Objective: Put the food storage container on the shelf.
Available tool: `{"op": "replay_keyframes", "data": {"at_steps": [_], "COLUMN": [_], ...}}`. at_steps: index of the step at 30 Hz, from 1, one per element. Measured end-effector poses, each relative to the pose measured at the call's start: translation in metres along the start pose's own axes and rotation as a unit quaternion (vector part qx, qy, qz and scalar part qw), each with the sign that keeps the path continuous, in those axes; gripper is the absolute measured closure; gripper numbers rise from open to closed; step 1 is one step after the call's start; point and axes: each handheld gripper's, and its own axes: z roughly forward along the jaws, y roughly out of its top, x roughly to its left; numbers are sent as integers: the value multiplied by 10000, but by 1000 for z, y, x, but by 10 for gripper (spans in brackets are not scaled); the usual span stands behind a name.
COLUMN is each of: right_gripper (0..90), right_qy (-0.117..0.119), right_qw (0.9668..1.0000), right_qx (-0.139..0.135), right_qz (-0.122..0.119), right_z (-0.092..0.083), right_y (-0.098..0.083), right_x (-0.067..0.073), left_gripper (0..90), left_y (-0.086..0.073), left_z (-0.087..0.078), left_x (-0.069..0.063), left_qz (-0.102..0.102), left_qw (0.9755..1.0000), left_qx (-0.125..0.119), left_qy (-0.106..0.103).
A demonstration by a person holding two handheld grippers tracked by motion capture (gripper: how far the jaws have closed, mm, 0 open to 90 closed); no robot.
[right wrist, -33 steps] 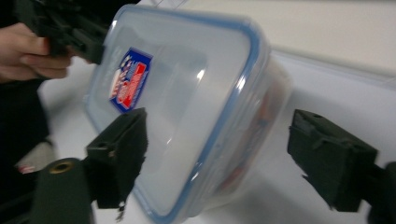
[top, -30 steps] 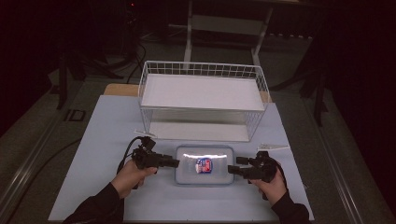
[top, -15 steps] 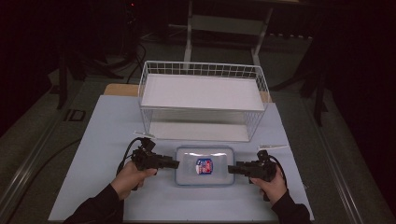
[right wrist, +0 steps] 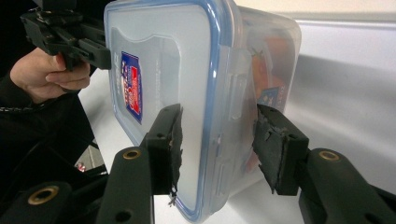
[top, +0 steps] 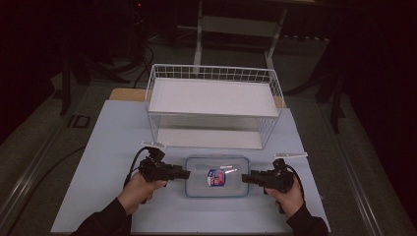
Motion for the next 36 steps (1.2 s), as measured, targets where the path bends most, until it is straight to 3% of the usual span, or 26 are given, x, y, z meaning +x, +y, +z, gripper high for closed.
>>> {"op": "replay_keyframes", "data": {"at_steps": [10, 19, 30, 36], "right_gripper": [530, 529, 528, 529], "right_qy": [-16, -5, -14, 1], "right_qw": [9993, 9984, 9950, 9921], "right_qx": [-272, -440, -759, -974], "right_qz": [-269, -342, -653, -785], "right_z": [-14, -22, -43, -53], "right_y": [22, 49, 93, 120], "right_x": [19, 34, 57, 64], "left_gripper": [573, 574, 575, 575], "left_y": [22, 41, 83, 108], "left_z": [-21, -40, -69, -81], "left_x": [-17, -29, -51, -57], "left_qz": [244, 325, 662, 734], "left_qw": [9994, 9984, 9947, 9928], "left_qx": [-239, -437, -736, -898], "left_qy": [72, 167, 276, 302]}}
